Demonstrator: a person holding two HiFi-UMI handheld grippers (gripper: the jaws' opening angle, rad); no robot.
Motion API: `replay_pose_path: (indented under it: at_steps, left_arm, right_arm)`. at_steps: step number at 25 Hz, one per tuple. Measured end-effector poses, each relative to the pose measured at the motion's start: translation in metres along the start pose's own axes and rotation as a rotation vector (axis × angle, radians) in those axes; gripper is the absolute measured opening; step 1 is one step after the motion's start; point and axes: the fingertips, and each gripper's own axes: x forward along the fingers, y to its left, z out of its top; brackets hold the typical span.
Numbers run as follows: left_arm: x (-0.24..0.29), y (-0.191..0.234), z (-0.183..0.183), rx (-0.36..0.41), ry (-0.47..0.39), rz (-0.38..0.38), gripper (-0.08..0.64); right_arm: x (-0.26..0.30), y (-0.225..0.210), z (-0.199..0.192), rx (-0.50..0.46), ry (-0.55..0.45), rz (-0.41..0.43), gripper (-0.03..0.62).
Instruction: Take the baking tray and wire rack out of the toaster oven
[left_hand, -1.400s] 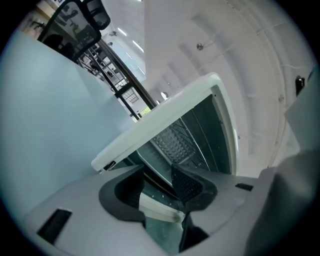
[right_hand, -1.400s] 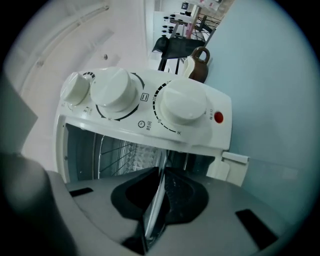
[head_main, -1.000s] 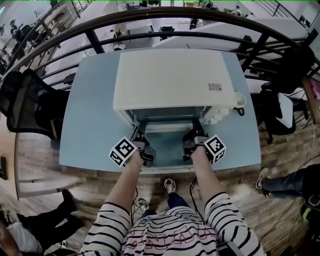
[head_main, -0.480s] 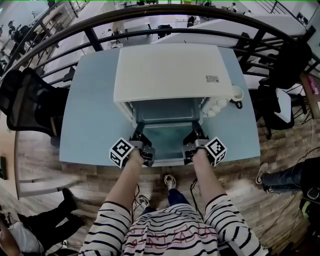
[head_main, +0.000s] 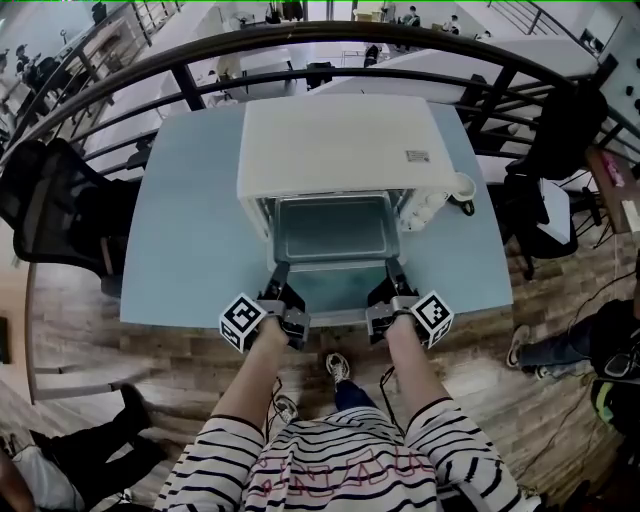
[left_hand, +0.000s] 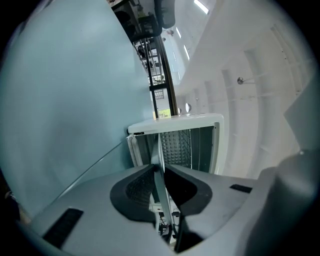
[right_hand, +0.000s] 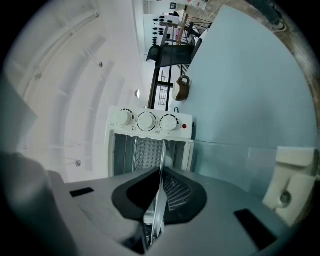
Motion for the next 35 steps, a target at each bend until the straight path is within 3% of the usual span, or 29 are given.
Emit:
replay_pose_path:
  at_steps: [20,35]
  left_arm:
    - [-0.093,-0.002,-0.016,0.007,0.078,-0.054,0.063]
    - [-0.189,-0.013,0.020,0.032,0.082,-0.115,0.058]
  right_arm:
    - [-0.110,-0.006,-0.045,0.038,-0.099,0.001,0.038]
    - [-0.170,0.022,-0.123,0.016,-0.095,0.055,0.038]
